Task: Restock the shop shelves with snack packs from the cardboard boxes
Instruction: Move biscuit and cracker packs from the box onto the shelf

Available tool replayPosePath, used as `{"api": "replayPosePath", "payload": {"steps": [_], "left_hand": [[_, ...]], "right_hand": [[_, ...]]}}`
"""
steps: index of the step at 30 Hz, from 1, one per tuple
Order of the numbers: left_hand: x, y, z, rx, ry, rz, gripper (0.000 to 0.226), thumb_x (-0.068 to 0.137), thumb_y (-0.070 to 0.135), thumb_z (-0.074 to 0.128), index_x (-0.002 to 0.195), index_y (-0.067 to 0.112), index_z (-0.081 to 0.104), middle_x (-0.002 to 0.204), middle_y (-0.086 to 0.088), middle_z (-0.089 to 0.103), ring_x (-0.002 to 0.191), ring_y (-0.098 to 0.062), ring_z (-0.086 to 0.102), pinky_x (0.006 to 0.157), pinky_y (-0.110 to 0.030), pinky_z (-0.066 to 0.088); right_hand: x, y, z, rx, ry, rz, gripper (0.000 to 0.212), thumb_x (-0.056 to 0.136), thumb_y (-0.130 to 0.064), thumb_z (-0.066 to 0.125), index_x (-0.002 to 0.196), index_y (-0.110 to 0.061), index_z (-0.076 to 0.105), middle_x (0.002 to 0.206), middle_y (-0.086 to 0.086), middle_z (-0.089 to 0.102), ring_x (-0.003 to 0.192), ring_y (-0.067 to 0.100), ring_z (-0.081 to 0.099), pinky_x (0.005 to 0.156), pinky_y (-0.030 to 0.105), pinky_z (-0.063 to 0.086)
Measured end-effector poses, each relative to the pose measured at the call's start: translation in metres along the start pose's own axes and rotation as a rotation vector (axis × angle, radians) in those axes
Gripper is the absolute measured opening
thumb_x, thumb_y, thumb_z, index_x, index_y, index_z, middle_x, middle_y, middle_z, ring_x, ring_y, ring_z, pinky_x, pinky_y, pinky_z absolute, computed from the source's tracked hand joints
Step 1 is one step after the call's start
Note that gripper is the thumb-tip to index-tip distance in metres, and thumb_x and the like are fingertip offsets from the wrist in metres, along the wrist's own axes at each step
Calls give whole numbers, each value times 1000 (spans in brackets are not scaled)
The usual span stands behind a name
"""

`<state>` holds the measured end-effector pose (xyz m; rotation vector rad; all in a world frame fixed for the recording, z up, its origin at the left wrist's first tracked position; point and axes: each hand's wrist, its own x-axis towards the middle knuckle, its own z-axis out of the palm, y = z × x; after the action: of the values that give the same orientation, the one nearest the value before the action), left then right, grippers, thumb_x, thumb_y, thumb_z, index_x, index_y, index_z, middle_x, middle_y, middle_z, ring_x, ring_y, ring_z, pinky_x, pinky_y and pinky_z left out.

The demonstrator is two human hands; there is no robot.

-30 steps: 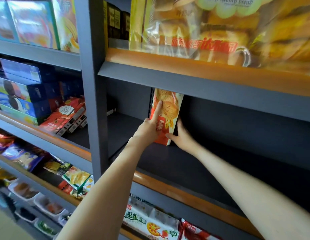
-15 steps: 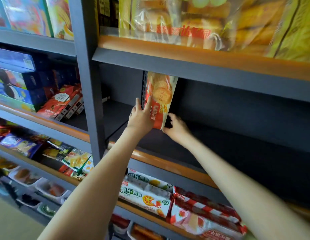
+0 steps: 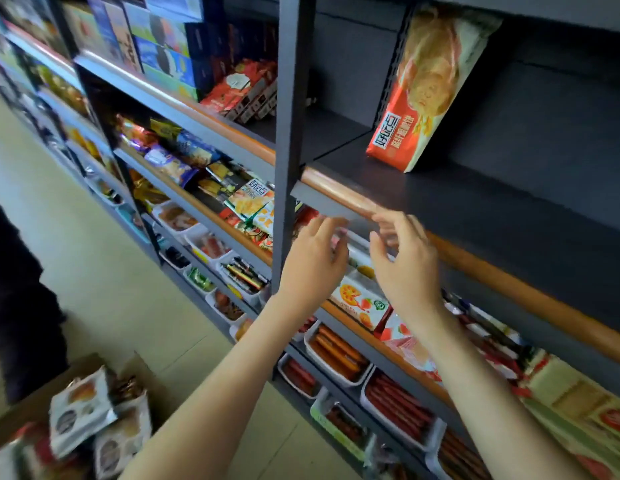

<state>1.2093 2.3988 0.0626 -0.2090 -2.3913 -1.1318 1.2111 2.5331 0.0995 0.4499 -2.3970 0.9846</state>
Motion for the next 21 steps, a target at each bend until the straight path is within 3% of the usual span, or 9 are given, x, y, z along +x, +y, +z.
{"api": "replayPosePath", "payload": {"steps": [5, 10, 14, 21], "left_hand": [[-87, -31, 3, 80, -67, -489, 29, 97, 19, 48, 125, 16, 55, 119, -5, 61, 101, -21, 60, 82, -32, 48], [-203, -53, -7, 96, 88, -912, 25, 95, 20, 50, 115, 11, 62, 111, -10, 67, 103, -28, 63, 88, -38, 50], [-317, -55, -28, 128, 208, -1236, 28, 96, 22, 49, 121, 14, 60, 118, -6, 66, 110, -25, 60, 93, -36, 48], [-485, -30, -72, 217, 522, -1655, 27, 96, 21, 45, 120, 18, 57, 120, -6, 65, 112, -27, 58, 90, -33, 45]], "right_hand": [[-54, 7, 59, 134, -366, 43, 19, 92, -9, 56, 110, -12, 61, 107, 0, 60, 90, 10, 55, 81, 20, 45], [-119, 6, 109, 159, -711, 42, 16, 92, -11, 57, 107, -10, 61, 101, 4, 61, 95, 22, 60, 83, 33, 48], [-182, -14, 140, 162, -981, -61, 17, 89, -9, 58, 105, -5, 62, 101, 12, 64, 97, 28, 61, 87, 39, 47], [-289, -87, 171, 169, -1336, -280, 27, 92, -16, 56, 118, -10, 57, 114, 5, 56, 105, 21, 55, 85, 25, 40]]}}
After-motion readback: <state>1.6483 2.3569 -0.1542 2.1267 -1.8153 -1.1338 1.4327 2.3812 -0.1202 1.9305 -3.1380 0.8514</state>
